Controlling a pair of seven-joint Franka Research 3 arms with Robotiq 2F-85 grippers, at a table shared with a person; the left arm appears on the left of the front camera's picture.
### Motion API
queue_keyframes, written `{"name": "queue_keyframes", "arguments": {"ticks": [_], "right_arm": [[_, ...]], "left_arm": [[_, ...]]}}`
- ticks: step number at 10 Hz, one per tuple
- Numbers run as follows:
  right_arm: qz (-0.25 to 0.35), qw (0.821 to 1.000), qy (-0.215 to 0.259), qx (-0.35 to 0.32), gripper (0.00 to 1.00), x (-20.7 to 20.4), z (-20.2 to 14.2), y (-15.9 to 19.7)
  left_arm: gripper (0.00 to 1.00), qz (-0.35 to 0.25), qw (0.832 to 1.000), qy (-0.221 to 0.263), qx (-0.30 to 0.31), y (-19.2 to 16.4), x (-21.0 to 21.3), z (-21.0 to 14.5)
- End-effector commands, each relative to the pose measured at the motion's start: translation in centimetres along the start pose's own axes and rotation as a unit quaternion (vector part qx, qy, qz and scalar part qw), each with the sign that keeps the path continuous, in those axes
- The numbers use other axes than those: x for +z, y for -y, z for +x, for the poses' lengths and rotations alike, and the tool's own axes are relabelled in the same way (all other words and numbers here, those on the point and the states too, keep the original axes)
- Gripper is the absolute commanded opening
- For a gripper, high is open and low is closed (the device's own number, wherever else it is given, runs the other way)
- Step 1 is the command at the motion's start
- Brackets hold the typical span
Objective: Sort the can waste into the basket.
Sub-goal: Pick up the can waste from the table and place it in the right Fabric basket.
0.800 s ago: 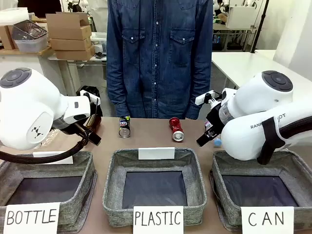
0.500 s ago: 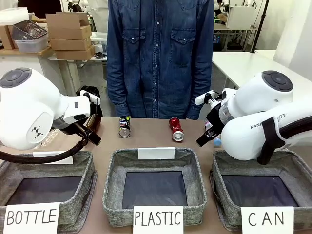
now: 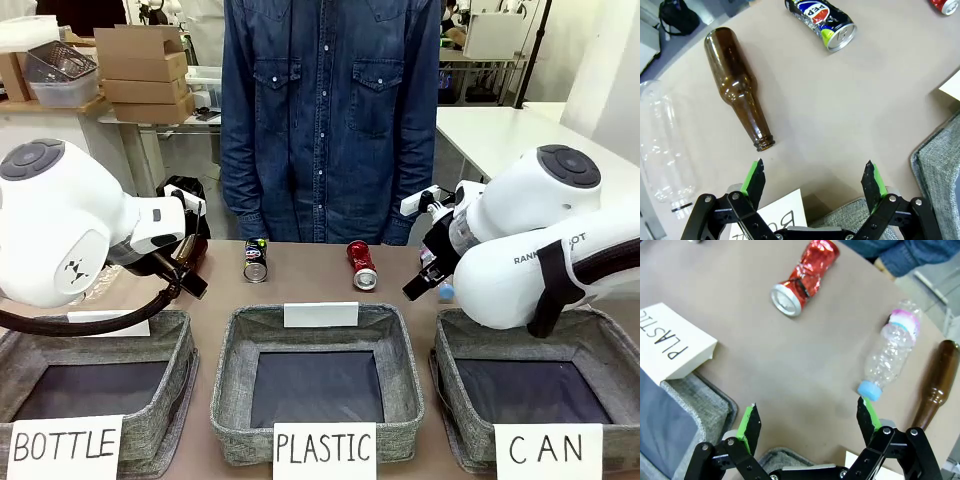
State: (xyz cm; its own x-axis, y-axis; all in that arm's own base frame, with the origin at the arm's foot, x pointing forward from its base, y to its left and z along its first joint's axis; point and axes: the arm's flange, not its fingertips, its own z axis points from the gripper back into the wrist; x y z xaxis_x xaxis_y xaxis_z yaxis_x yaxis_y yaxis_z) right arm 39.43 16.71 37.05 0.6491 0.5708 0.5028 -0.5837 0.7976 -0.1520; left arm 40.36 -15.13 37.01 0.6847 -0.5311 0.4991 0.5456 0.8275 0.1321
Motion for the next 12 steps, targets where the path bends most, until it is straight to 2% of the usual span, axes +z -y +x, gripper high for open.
{"name": "queue_keyframes", "arguments": {"ticks": [1, 4, 5, 6, 7, 8, 9, 10, 11, 12], "right_arm": [[0.0, 1.0, 0.0, 0.0, 1.0, 0.0, 0.0, 0.0], [0.0, 1.0, 0.0, 0.0, 1.0, 0.0, 0.0, 0.0], [0.032, 0.999, -0.01, 0.017, 1.0, 3.5, 0.3, -0.3], [0.061, 0.998, 0.02, 0.017, 1.0, 8.3, 0.4, -0.6], [0.075, 0.997, 0.034, -0.005, 1.0, 13.7, 0.0, -0.8], [0.071, 0.995, 0.061, -0.025, 1.0, 18.5, -1.0, -0.6], [0.036, 0.994, 0.094, -0.03, 1.0, 22.3, -2.6, -0.6], [0.018, 0.994, 0.105, -0.018, 1.0, 23.5, -3.7, -1.2], [0.059, 0.996, 0.072, -0.017, 1.0, 18.0, 2.1, -0.9], [0.059, 0.996, 0.072, -0.017, 1.0, 18.0, 2.1, -0.9]], "left_arm": [[1.0, 0.0, 1.0, 0.0, 0.0, 0.0, 0.0, 0.0], [1.0, 0.0, 1.0, 0.0, 0.0, 0.0, 0.0, 0.0], [1.0, -0.021, 0.999, -0.041, -0.009, -0.1, 3.0, -0.5], [1.0, -0.048, 0.999, -0.005, 0.01, 0.2, 8.3, -0.5], [1.0, -0.013, 1.0, 0.002, 0.017, 0.6, 14.0, -1.3], [1.0, -0.001, 0.999, 0.037, 0.013, 1.0, 19.0, -2.6], [1.0, -0.008, 0.996, 0.093, 0.004, 1.6, 22.8, -4.1], [1.0, 0.02, 0.993, 0.112, -0.004, 2.5, 23.2, -4.7], [1.0, -0.009, 0.999, 0.05, 0.008, 0.3, 18.6, 1.8], [1.0, -0.009, 0.999, 0.05, 0.008, 0.3, 18.6, 1.8]]}}
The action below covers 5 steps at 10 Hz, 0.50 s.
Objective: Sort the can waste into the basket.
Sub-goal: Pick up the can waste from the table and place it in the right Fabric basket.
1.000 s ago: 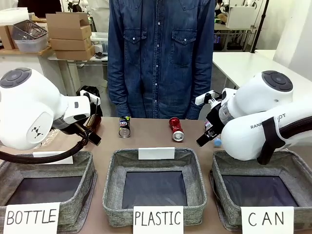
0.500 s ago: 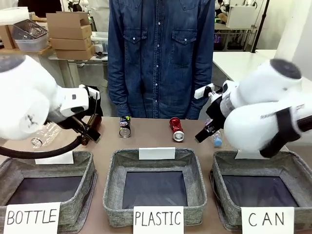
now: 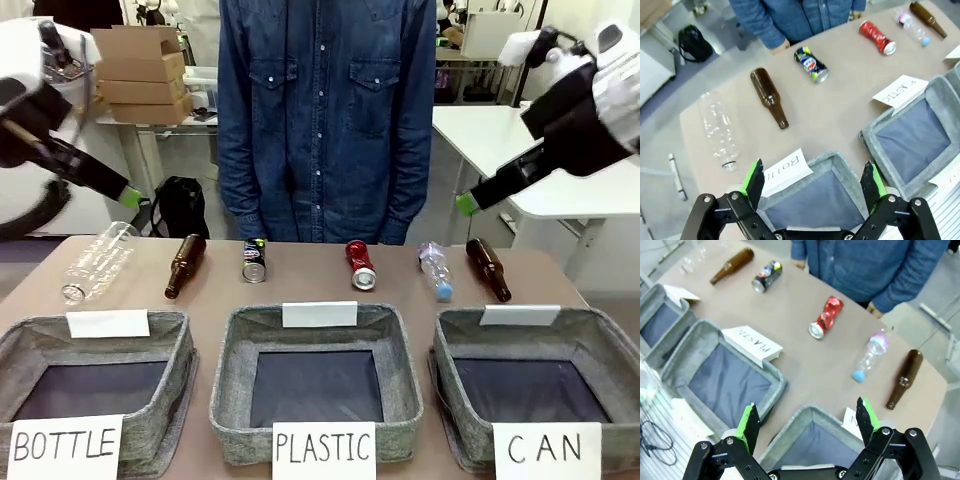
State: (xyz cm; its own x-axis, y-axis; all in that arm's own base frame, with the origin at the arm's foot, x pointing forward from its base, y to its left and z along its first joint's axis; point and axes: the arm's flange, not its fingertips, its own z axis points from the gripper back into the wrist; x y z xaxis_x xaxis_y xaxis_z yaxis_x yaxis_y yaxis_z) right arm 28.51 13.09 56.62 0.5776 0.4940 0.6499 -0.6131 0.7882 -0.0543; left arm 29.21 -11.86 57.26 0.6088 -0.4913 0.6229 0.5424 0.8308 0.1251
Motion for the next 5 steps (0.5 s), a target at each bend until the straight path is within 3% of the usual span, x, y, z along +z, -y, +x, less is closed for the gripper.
{"name": "queue_keyframes", "arguments": {"ticks": [1, 2, 3, 4, 5], "right_arm": [[-0.004, 1.0, 0.014, 0.001, 1.0, 1.7, 0.0, 0.0], [0.037, 0.998, 0.015, -0.048, 1.0, 0.7, -0.3, 0.6], [0.162, 0.98, 0.034, -0.11, 1.0, 1.0, -1.3, 2.2], [0.292, 0.927, 0.033, -0.233, 1.0, 1.6, -2.5, 4.4], [0.379, 0.858, 0.048, -0.342, 1.0, 1.6, -4.1, 6.9]], "left_arm": [[1.0, 0.005, 1.0, 0.018, -0.002, 0.2, 1.9, 0.0], [1.0, -0.195, 0.98, 0.005, -0.038, 0.6, 0.1, 0.3], [1.0, -0.305, 0.952, -0.036, -0.004, -1.0, -0.9, -0.3], [1.0, -0.453, 0.889, -0.024, 0.066, -3.5, -1.7, -1.7], [1.0, -0.517, 0.841, 0.001, 0.16, -6.3, -2.9, -3.6]]}}
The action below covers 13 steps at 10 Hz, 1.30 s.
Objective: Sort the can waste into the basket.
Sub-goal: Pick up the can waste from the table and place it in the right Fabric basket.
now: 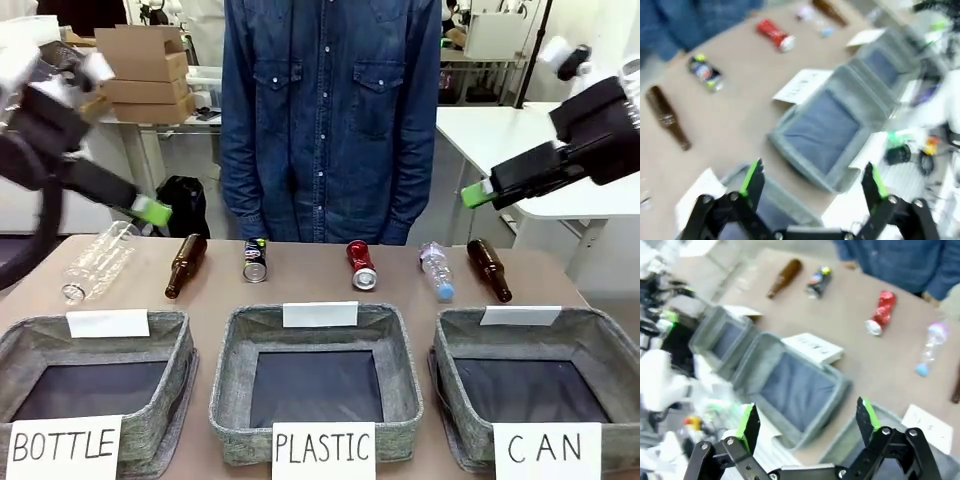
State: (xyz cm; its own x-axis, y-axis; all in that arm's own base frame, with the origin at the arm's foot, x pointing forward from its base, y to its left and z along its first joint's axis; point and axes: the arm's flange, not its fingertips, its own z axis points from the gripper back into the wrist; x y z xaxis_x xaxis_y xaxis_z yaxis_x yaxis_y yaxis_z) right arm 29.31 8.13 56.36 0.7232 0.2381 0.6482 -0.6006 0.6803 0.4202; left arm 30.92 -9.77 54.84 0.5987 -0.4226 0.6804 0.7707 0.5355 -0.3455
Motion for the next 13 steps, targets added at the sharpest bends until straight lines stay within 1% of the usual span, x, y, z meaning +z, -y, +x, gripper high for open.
{"name": "queue_keyframes", "arguments": {"ticks": [1, 2, 3, 4, 5, 6, 7, 8, 9, 13], "right_arm": [[0.238, 0.917, 0.041, -0.317, 1.0, 2.0, -2.3, 5.6], [0.256, 0.892, 0.064, -0.367, 1.0, 2.6, -3.4, 7.6], [0.257, 0.877, 0.073, -0.399, 1.0, 3.2, -4.3, 9.3], [0.252, 0.864, 0.099, -0.424, 1.0, 4.1, -5.2, 10.9], [0.252, 0.856, 0.127, -0.434, 1.0, 5.2, -6.4, 12.3], [0.237, 0.849, 0.156, -0.446, 1.0, 6.3, -7.6, 13.1], [0.225, 0.841, 0.194, -0.451, 1.0, 7.5, -8.7, 13.6], [0.106, 0.855, 0.237, -0.449, 1.0, 8.1, -9.3, 13.0], [0.244, 0.856, 0.149, -0.432, 1.0, 7.9, -7.4, 16.3], [0.244, 0.856, 0.149, -0.432, 1.0, 7.9, -7.4, 16.3]], "left_arm": [[1.0, -0.292, 0.92, 0.08, 0.248, -6.7, 2.5, -4.1], [1.0, -0.308, 0.895, 0.128, 0.296, -8.2, 3.1, -5.5], [1.0, -0.303, 0.883, 0.17, 0.315, -9.1, 4.3, -6.5], [1.0, -0.29, 0.875, 0.202, 0.332, -10.1, 5.6, -7.3], [1.0, -0.271, 0.865, 0.239, 0.347, -10.7, 7.2, -8.4], [1.0, -0.256, 0.862, 0.261, 0.352, -11.1, 8.8, -9.4], [1.0, -0.237, 0.864, 0.271, 0.352, -11.3, 10.0, -10.1], [1.0, -0.104, 0.901, 0.173, 0.384, -10.9, 10.0, -9.4], [1.0, -0.267, 0.865, 0.256, 0.339, -13.5, 9.8, -10.4], [1.0, -0.267, 0.865, 0.256, 0.339, -13.5, 9.8, -10.4]]}}
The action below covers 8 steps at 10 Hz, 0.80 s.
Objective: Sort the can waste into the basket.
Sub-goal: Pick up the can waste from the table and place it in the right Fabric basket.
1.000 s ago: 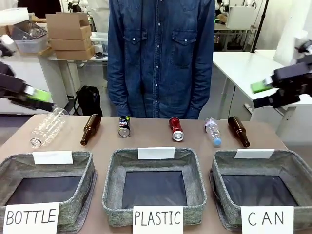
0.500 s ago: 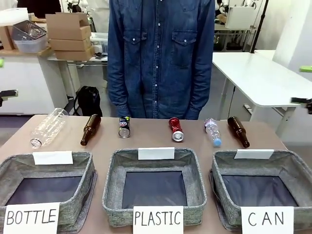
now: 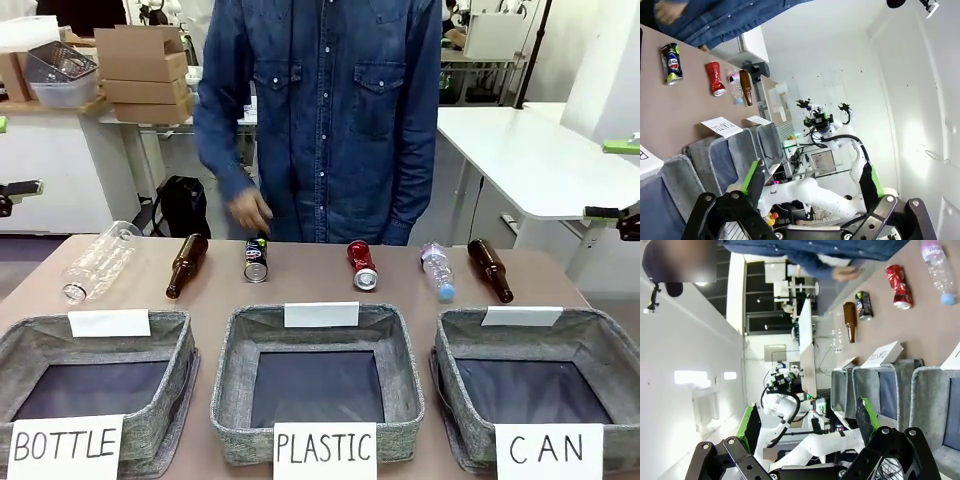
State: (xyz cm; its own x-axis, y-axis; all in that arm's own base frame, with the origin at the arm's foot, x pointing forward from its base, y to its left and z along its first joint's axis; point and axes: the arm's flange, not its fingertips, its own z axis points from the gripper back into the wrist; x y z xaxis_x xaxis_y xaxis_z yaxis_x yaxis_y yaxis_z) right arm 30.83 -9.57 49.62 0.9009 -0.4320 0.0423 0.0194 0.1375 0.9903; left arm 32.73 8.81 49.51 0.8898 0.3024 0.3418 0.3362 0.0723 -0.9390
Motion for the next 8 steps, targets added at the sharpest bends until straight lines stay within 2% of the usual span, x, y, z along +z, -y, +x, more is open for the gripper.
{"name": "queue_keyframes", "arguments": {"ticks": [1, 3, 5, 6, 8], "right_arm": [[0.011, 1.0, 0.008, 0.01, 1.0, 0.42, 0.49, -0.01], [0.011, 1.0, 0.008, 0.01, 1.0, 0.42, 0.49, -0.01], [0.011, 1.0, 0.008, 0.01, 1.0, 0.42, 0.49, -0.01], [0.011, 1.0, 0.008, 0.01, 1.0, 0.42, 0.49, -0.01], [0.011, 1.0, 0.008, 0.01, 1.0, 0.42, 0.49, -0.01]], "left_arm": [[1.0, -0.008, 1.0, 0.004, -0.007, -0.14, 0.12, 0.27], [1.0, -0.008, 1.0, 0.004, -0.007, -0.14, 0.12, 0.27], [1.0, 0.019, 1.0, -0.008, 0.014, -0.52, -0.27, 0.25], [1.0, -0.014, 0.999, -0.02, 0.029, -0.92, -0.6, 0.76], [1.0, 0.009, 1.0, -0.001, 0.007, -0.54, 0.11, -0.01]]}}
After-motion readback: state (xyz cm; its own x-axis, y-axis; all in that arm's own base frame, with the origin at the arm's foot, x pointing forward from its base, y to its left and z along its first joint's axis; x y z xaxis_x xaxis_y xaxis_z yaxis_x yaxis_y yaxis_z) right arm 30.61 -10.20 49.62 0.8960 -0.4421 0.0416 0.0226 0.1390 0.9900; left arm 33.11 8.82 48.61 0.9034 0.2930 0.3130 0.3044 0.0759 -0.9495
